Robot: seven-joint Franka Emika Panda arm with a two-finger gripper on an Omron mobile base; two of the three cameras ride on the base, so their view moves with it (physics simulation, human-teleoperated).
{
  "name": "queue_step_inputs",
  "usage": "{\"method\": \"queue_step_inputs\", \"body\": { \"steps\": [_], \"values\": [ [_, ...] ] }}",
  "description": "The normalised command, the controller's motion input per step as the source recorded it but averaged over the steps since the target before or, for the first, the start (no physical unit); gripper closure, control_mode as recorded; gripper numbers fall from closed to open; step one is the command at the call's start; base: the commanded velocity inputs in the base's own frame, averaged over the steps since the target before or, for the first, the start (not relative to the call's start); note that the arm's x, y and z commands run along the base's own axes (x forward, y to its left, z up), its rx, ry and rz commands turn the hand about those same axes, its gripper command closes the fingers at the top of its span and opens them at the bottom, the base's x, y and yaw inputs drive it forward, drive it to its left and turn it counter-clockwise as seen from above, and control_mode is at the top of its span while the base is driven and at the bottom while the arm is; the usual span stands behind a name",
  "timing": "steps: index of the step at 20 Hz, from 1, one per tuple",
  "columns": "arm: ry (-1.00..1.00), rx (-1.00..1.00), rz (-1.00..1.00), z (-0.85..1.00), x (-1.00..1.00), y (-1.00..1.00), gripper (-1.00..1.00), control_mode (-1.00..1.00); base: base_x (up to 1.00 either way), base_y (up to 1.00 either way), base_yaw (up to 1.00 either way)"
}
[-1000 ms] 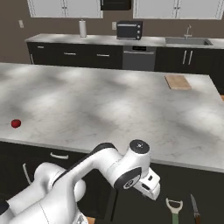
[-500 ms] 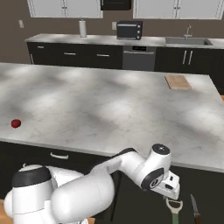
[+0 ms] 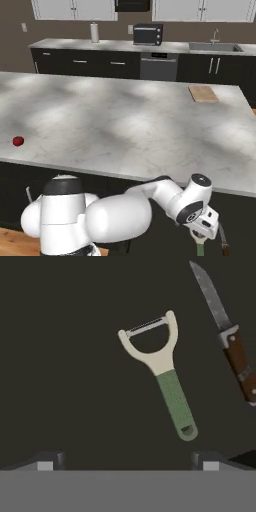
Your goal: Open the drawer on the right and place the cutting tools on the cutting board.
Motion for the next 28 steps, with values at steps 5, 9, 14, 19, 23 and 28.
{"method": "queue_step_inputs", "body": {
  "steps": [5,9,14,19,23,28],
  "values": [
    [0.02,-0.01,-0.09,-0.33,0.0,-0.07,-1.0,-1.0,0.0,0.0,0.0],
    [0.02,-0.03,-0.01,-0.31,0.02,-0.14,-1.0,-1.0,0.0,0.0,0.0],
    [0.02,-0.08,-0.05,-0.47,0.0,-0.39,-1.0,-1.0,0.0,0.0,0.0],
    [0.01,-0.05,-0.03,-0.22,0.0,-0.05,-1.0,-1.0,0.0,0.0,0.0],
    [0.02,-0.04,0.0,-0.26,0.0,0.0,-1.0,-1.0,0.0,0.0,0.0],
    [0.04,-0.04,0.0,-0.43,0.0,-0.18,-1.0,-1.0,0.0,0.0,0.0]
  ]
}}
